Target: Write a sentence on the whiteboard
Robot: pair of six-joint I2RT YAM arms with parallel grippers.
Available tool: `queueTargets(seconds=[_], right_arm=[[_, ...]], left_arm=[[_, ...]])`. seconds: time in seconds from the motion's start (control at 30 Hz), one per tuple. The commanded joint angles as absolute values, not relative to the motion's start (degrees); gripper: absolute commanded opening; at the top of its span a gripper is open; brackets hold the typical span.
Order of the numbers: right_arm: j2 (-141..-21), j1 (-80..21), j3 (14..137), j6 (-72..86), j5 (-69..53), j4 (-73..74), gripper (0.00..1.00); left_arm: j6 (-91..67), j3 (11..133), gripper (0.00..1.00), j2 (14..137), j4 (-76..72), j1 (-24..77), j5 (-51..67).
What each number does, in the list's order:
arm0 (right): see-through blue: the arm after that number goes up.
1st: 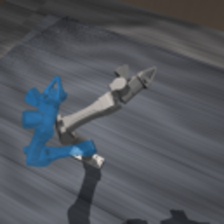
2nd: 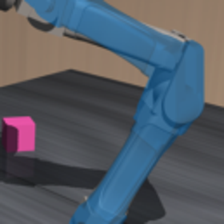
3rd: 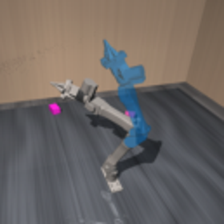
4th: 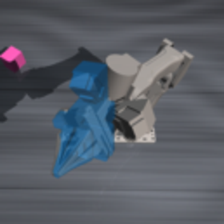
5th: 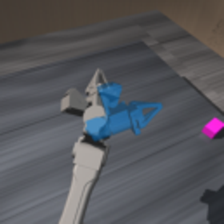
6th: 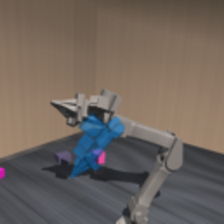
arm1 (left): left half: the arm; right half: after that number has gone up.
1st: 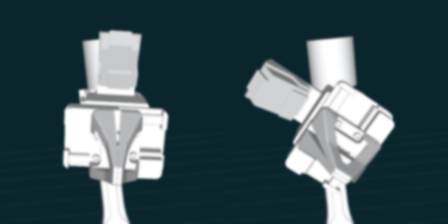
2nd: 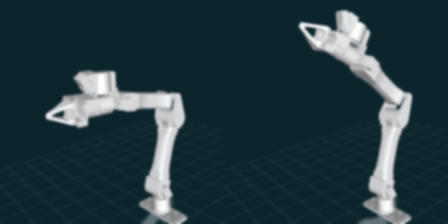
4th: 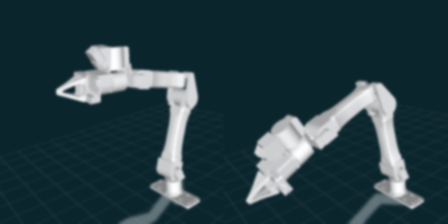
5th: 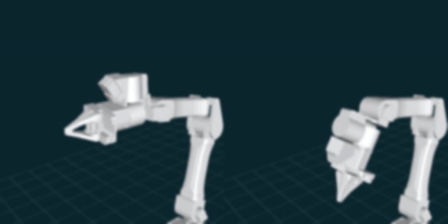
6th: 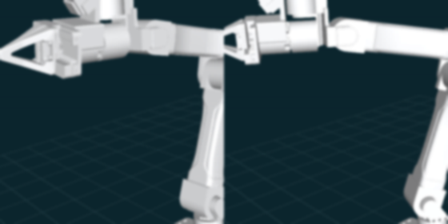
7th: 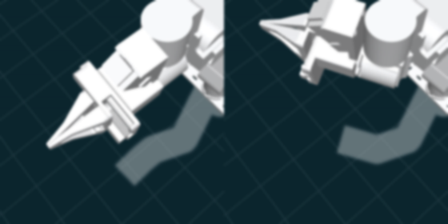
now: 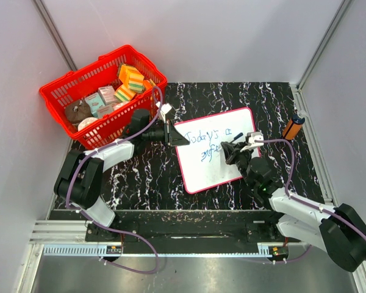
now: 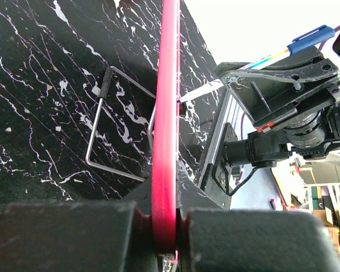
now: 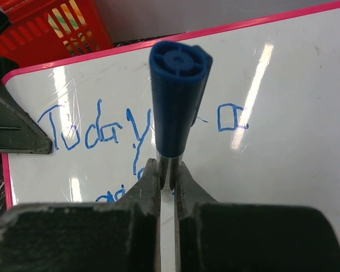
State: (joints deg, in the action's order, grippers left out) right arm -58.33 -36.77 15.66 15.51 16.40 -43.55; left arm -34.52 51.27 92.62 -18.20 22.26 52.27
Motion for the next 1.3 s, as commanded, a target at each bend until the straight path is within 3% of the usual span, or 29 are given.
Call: queueTargets(seconds=[0.0,1.0,1.27], right_arm=[[-57.22,-36.56,14.59,17.4,15.12,-42.45,0.0],[-52.38,-36.56,15.03,16.44,21.98,-35.42,0.0],[-41.41,-36.56,13.36,16.35,18.54,-37.35,0.0]], left_arm=[[-24.79,49.48,0.0,93.69,-7.74,23.03,46.93],[-24.7,49.83,0.0,93.6,-7.47,22.94,46.67],[-24.44,49.83,0.0,93.34,-7.12,22.94,46.76]])
